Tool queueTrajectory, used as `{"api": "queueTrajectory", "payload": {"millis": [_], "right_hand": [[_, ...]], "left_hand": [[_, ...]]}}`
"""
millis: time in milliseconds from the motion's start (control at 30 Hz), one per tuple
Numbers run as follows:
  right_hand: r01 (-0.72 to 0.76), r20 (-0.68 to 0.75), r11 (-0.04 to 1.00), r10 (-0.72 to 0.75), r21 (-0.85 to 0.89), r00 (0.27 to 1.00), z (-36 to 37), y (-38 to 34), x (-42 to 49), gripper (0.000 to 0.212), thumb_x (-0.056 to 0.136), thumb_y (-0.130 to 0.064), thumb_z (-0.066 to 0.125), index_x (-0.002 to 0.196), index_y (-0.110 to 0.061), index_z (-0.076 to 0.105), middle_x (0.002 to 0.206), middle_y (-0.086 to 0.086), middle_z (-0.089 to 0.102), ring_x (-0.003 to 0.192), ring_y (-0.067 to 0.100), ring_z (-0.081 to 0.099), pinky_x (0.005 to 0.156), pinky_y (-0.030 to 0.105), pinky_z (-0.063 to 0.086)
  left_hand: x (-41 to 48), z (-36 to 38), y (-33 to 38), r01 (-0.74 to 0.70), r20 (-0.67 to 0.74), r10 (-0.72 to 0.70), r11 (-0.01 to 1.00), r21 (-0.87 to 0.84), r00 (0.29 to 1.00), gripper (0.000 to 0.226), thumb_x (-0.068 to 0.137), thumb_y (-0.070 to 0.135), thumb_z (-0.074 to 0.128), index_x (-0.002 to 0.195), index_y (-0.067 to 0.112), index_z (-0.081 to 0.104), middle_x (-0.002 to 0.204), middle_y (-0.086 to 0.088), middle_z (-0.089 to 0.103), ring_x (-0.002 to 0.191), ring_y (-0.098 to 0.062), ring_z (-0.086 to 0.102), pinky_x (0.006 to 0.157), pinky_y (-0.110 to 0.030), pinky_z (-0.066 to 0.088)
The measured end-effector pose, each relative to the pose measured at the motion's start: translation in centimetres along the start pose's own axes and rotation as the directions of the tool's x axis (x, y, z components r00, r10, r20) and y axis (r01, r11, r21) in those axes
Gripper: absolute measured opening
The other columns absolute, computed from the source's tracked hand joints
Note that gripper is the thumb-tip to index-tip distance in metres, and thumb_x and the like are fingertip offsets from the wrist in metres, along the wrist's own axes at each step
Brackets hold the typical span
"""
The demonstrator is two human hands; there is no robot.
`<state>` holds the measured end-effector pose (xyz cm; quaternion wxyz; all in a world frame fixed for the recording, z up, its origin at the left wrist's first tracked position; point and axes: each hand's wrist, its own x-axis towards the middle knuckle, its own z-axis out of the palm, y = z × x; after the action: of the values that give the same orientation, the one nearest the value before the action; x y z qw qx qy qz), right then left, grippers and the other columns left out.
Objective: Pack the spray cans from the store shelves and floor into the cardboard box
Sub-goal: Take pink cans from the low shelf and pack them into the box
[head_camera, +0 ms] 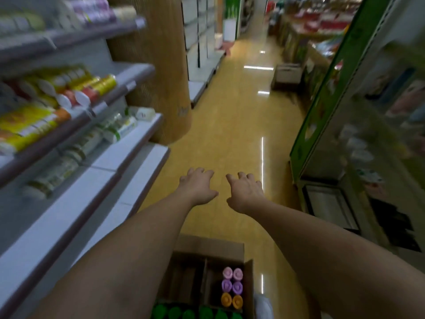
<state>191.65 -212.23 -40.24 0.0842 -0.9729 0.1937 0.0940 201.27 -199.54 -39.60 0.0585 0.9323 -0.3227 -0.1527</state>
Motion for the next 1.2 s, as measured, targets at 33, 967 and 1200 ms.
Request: {"api": "queueTrajectory", "payload": {"millis": [33,967,1200], "right_hand": [[-0.002,-0.023,1.000,0.002,0.003,1.000,-1.6,-0.7,-1.2,0.063,0.094,-0.030,0.063,0.150,-0.022,0.035,0.146,0.015,0.041,0.133,0.038,0.038,0.104,0.051,0.039],[0.591,-0.382,0.768,-0.637,-0.246,0.669,-26.4,-15.9,-18.4,0.058,0.094,-0.035,0.060,0.146,-0.022,0.038,0.145,0.014,0.041,0.133,0.039,0.040,0.105,0.053,0.039],[0.773,-0.328,0.566,-0.816,-0.287,0.476,-23.3,-25.2,-26.4,0.069,0.089,-0.041,0.068,0.148,-0.023,0.036,0.143,0.014,0.042,0.132,0.038,0.040,0.103,0.050,0.040]], "left_hand": [[-1.2,-1.8,0.3,-0.022,-0.019,0.022,0.999,0.025,1.000,0.079,0.092,0.055,0.063,0.158,0.026,0.031,0.163,-0.008,0.029,0.149,-0.032,0.025,0.116,-0.053,0.032],[-30.8,-25.0,1.0,0.400,-0.612,-0.286,0.915,0.054,0.737,0.067,0.087,0.063,0.059,0.146,0.036,0.044,0.154,-0.001,0.041,0.140,-0.030,0.036,0.108,-0.051,0.040],[-45.0,-22.6,-2.6,0.658,-0.595,-0.554,0.751,-0.056,0.582,0.073,0.089,0.059,0.062,0.151,0.026,0.040,0.156,-0.007,0.038,0.144,-0.031,0.031,0.114,-0.050,0.037]]}}
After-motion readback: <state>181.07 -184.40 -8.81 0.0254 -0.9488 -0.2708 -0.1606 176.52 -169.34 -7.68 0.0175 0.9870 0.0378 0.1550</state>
